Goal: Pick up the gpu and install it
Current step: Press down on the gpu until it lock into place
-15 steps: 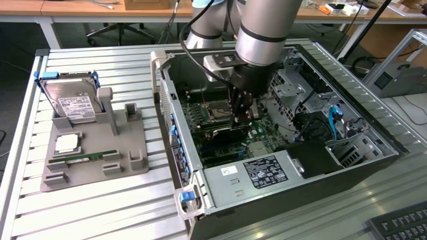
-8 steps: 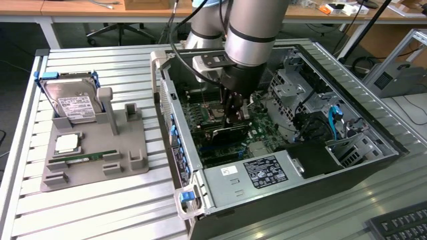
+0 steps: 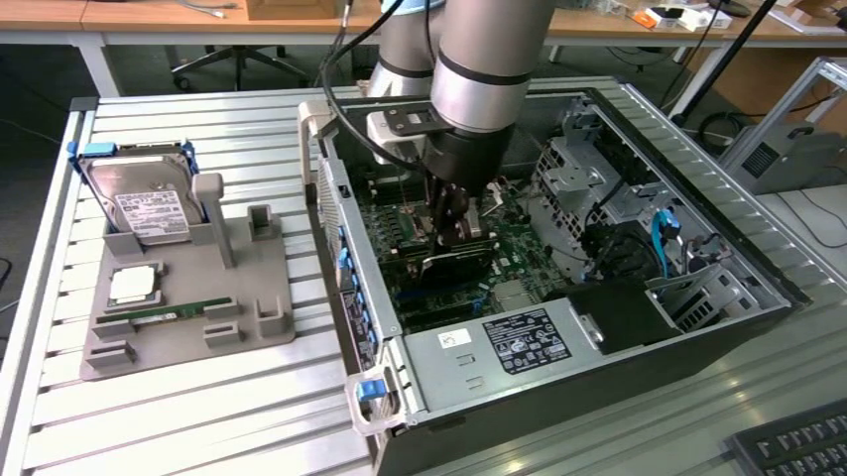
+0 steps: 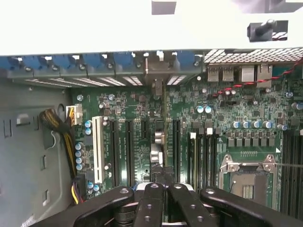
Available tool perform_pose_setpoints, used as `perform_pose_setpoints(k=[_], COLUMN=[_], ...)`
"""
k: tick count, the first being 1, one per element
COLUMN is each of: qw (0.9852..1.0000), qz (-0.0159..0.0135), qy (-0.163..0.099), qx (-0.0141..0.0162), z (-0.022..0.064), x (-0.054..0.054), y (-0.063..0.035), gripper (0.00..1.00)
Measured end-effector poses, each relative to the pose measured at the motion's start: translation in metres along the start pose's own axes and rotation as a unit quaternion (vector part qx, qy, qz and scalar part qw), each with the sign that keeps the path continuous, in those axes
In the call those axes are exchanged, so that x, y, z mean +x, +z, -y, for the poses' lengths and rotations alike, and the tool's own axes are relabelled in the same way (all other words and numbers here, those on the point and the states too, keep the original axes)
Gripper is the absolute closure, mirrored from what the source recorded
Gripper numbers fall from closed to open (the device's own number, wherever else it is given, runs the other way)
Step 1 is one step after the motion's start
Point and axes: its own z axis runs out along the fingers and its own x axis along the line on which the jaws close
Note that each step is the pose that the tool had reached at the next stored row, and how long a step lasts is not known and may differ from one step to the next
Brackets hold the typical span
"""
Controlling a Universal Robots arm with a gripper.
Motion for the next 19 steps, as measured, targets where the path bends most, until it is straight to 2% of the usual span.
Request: perform_pose_setpoints(k=[9,19], qw=[1.0000,1.0000], qz=[-0.0009,-0.0021], qy=[0.000,0.000], qx=[0.0000,0.0000], z=[-0.0099,-0.0117], x=[-0.005,-0.005], y=[0.0037,0.0095], gripper=[0.89,0.89])
